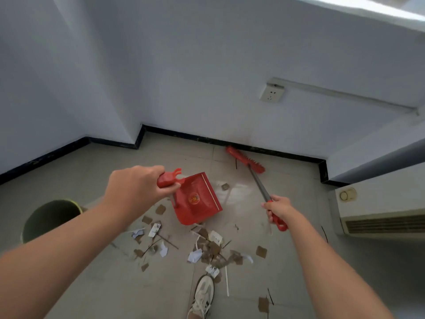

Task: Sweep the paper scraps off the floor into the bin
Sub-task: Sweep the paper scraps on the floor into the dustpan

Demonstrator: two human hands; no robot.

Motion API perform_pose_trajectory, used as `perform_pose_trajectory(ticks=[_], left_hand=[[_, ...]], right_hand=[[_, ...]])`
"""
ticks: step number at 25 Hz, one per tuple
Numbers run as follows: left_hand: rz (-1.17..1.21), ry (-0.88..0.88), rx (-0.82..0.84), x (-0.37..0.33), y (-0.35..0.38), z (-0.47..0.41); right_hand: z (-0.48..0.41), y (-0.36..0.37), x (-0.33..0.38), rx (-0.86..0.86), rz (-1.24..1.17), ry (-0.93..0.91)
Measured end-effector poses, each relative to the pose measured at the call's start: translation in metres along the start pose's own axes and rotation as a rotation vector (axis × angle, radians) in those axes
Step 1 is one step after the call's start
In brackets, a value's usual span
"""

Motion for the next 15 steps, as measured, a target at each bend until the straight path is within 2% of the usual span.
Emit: perform_pose_trajectory(ticks=[3, 7, 10, 15], left_hand=[[-0.01, -0.029, -0.032, -0.011, 0.013, -0.016], [0.009, -0.006, -0.019, -0.016, 0.023, -0.013], [0.007, 0.041, 0.013, -0.009, 0.021, 0.011], [0.027, -0.037, 0.038, 0.02, -0.001, 0.079]], right_hand=[[-0.053, 0.007, -0.003, 0.029, -0.058, 0.046], [-0.073, -0.01, -0.031, 0.032, 0.061, 0.15], [-0.037, -0.032, -0.062, 0.034, 0.281, 0.154], [0.077, -0.05, -0.129, 0.148, 0.527, 0.135]])
Point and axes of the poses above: each hand's wrist, its own z-axis away from the middle knuckle, its own y-axis out of the palm, x = y × z, the point moved 4 cm from there along -z, towards the middle knuckle, and after that the axes turned 15 degrees about -z, right-handed, at the moved point
